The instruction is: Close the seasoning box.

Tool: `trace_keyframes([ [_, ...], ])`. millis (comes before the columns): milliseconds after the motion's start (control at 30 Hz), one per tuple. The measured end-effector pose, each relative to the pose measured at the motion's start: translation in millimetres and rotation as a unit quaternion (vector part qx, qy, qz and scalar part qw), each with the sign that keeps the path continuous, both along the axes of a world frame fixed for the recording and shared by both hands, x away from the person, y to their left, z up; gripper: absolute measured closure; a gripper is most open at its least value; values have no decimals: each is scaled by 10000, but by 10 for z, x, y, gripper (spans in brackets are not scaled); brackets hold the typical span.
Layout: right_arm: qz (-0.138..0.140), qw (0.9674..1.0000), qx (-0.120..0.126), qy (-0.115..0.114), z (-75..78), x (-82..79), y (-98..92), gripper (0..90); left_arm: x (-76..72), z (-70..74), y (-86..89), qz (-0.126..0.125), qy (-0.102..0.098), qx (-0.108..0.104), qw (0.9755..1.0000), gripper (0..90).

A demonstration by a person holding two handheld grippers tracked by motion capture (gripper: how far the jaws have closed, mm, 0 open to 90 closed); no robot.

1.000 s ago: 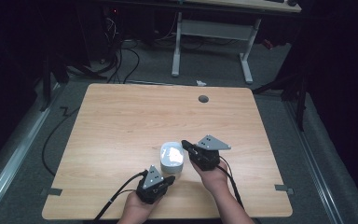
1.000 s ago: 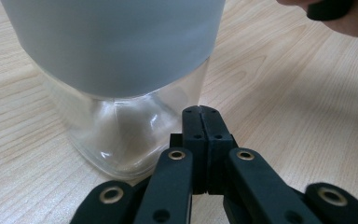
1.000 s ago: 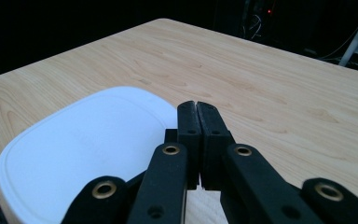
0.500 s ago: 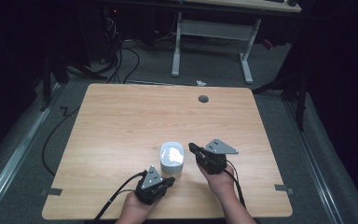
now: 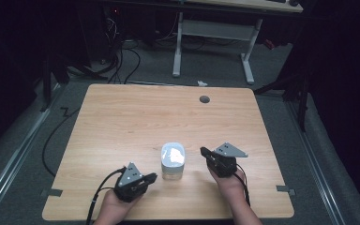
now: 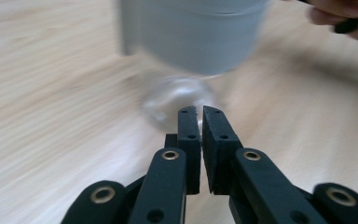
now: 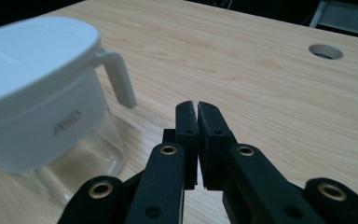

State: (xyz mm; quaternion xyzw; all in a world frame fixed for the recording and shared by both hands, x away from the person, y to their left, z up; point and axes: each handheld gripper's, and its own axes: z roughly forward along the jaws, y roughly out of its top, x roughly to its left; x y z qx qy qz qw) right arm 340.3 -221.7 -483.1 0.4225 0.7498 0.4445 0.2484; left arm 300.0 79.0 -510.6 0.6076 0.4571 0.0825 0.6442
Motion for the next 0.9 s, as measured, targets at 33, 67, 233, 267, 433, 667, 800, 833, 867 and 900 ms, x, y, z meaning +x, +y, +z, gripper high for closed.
trace_keyframes([
  [33, -71, 10000, -34, 54, -23, -8, -58, 869, 87, -20, 174, 286, -59, 105, 9995, 823],
  [67, -110, 9999, -44, 80, -32, -17, -90, 866, 87, -20, 174, 286, -59, 105, 9995, 813],
  [233, -292, 9995, -83, 80, -73, -42, -259, 853, 338, -96, 635, 1177, -82, 249, 9927, 736],
  [267, -358, 9993, -52, 91, -89, -48, -314, 847, 380, -112, 719, 1323, -75, 288, 9908, 721],
  [433, -825, 9965, -70, 145, -229, -186, -678, 811, 471, -146, 1165, 2208, -232, 614, 9731, 628],
  [667, -1054, 9943, 163, 36, -272, -448, -874, 772, 390, -143, 1377, 2533, -98, 355, 9667, 610],
  [800, -1021, 9947, 142, 39, -293, -390, -850, 759, 353, -136, 1281, 2473, -139, 347, 9682, 600],
  [833, -949, 9954, 98, 86, -318, -386, -830, 752, 344, -164, 1240, 2387, -115, 448, 9700, 599],
  [867, -949, 9954, 98, 86, -318, -386, -830, 752, 344, -164, 1240, 2387, -115, 448, 9700, 598],
  [900, -943, 9955, 54, 72, -321, -386, -825, 746, 343, -172, 1228, 2359, -110, 508, 9704, 598],
])
